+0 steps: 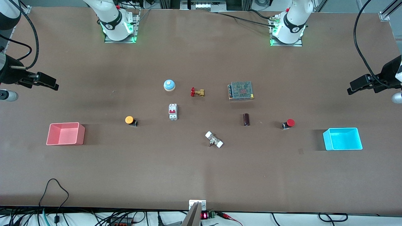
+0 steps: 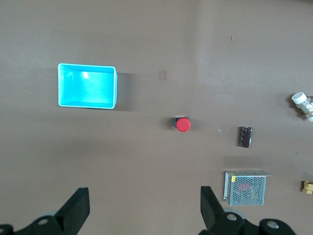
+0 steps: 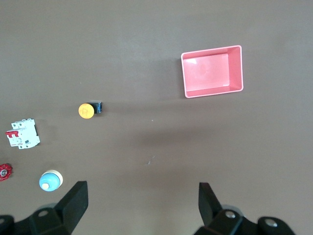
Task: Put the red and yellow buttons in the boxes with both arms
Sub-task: 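Reach the right gripper to the yellow button while the left gripper reaches the red button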
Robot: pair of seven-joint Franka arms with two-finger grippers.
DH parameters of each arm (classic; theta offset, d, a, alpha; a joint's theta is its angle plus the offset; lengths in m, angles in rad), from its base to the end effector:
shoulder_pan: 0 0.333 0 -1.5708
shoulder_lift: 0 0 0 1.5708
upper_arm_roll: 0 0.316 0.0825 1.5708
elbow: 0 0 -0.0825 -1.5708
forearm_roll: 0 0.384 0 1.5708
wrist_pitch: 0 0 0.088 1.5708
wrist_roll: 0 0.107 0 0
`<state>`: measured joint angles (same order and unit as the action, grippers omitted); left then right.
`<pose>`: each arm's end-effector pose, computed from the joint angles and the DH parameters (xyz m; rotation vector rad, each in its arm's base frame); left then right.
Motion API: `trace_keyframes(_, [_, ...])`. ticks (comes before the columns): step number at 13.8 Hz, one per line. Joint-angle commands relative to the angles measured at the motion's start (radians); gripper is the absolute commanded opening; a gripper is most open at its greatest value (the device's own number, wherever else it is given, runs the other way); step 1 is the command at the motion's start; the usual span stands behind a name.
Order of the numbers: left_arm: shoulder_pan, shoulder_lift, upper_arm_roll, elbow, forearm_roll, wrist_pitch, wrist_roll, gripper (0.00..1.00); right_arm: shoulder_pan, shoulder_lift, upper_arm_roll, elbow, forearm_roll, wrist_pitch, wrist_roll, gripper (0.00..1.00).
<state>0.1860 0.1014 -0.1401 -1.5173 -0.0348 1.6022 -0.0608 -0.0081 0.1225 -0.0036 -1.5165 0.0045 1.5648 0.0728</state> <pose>0.5869 0.0275 0.5953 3.0881 0.1679 -0.0245 0.5890 -0.0063 0.5795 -3.1348 0.1327 0.1166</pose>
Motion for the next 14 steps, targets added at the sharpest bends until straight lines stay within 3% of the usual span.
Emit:
trace_keyframes(1, [0.004,-0.023,-0.003,-0.023,0.021,0.001,-0.005,1.0,0.003,-0.006,0.002,-0.005,0.011,-0.009,-0.001,1.0])
trace_keyframes(8, [-0.011,0.079,-0.012,-0.009,0.016,0.045,-0.011,1.0,0.095,0.066,0.002,-0.014,0.0,-0.056,0.007,1.0])
trace_keyframes(12, [-0.013,0.263,-0.009,-0.006,0.013,0.079,-0.001,1.0,0.108,0.048,0.004,-0.207,0.009,0.212,0.012,1.0])
trace_keyframes(14, [-0.036,0.293,-0.009,-0.017,0.015,0.206,0.005,1.0,0.128,0.042,0.004,-0.324,0.009,0.378,0.039,1.0])
